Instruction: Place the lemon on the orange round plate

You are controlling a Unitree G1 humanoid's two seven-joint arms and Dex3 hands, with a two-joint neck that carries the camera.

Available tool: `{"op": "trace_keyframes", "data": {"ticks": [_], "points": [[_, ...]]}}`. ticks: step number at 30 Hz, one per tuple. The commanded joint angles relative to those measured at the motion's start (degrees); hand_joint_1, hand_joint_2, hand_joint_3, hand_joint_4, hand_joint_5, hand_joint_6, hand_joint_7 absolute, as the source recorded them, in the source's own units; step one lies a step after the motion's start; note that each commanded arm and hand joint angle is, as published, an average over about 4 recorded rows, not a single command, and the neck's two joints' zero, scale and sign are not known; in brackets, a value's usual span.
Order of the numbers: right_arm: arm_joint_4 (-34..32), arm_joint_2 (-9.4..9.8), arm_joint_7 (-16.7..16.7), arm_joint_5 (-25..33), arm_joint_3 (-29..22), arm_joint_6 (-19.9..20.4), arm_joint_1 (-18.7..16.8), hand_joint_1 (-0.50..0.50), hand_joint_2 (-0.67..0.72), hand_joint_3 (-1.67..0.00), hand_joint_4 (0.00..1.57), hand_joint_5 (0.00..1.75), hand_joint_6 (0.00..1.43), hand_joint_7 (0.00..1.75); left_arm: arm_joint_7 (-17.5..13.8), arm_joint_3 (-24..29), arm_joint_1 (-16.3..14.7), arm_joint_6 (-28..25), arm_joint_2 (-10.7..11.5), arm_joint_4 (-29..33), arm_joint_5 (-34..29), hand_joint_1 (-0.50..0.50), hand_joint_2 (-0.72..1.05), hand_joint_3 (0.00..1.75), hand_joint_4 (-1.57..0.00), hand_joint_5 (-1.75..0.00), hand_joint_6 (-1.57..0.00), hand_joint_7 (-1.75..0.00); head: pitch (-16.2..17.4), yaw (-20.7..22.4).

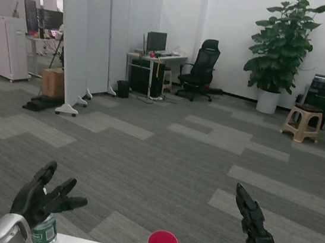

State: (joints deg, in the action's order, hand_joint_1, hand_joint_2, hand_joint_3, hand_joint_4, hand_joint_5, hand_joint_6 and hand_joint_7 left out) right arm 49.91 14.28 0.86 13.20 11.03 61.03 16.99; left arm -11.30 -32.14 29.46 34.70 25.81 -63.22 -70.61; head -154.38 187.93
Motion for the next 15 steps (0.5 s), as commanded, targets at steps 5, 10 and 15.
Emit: {"op": "trace_keyframes", "data": {"ticks": [5, 10, 15], "points": [[0.5, -0.15, 0.7, 0.3, 0.0, 0.2, 1.9, 0.21, -0.29, -0.40, 0.00, 0.29, 0.00, 0.14, 0.1, 0.2, 0.2, 0.5, 0.0, 0.1, 0.0, 0.50, 0.96, 0.09, -0.07, 0.00, 0.00, 0.00, 0.9, -0.5], [0.6, -0.22, 0.9, 0.3, 0.2, 0.2, 2.2, 0.21, -0.29, -0.40, 0.00, 0.29, 0.00, 0.14, 0.1, 0.3, 0.2, 0.5, 0.0, 0.2, 0.0, 0.50, 0.96, 0.09, -0.07, 0.00, 0.00, 0.00, 3.4, -0.5], [0.8, -0.15, 1.0, 0.4, 0.2, 0.2, 2.3, 0.21, -0.29, -0.40, 0.00, 0.29, 0.00, 0.10, 0.1, 0.5, -0.2, 0.6, 0.2, 0.5, 0.0, 0.50, 0.96, 0.09, -0.07, 0.00, 0.00, 0.00, 4.3, -0.1]]}}
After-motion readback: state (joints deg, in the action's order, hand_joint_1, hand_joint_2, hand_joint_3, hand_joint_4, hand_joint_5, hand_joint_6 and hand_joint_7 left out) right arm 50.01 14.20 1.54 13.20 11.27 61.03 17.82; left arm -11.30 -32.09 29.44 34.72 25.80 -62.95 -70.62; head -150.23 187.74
